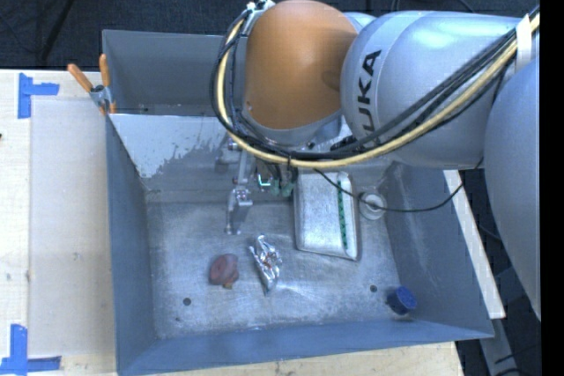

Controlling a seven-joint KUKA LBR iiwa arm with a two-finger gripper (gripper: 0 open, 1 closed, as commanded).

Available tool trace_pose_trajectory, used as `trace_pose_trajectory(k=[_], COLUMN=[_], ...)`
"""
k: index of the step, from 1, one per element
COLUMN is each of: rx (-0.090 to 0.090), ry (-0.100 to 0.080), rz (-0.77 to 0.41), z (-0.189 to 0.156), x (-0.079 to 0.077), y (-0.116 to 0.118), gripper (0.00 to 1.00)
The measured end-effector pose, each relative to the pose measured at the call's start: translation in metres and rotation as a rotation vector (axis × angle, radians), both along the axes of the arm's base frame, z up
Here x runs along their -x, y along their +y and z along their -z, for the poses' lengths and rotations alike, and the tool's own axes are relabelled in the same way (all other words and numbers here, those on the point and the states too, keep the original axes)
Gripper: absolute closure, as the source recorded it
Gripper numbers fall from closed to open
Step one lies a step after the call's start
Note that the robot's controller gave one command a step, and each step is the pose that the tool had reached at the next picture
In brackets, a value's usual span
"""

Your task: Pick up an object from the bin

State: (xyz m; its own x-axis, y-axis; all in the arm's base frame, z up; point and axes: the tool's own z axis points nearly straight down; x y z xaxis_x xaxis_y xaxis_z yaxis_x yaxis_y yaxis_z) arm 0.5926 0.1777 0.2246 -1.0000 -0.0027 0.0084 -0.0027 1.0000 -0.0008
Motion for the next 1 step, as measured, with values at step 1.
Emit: trace_pose_trajectory(k=[1], rx=[0.004], ry=[0.003], rz=[0.116], z=[0.121], x=[0.0485], y=[-0.0765], gripper=[0.0])
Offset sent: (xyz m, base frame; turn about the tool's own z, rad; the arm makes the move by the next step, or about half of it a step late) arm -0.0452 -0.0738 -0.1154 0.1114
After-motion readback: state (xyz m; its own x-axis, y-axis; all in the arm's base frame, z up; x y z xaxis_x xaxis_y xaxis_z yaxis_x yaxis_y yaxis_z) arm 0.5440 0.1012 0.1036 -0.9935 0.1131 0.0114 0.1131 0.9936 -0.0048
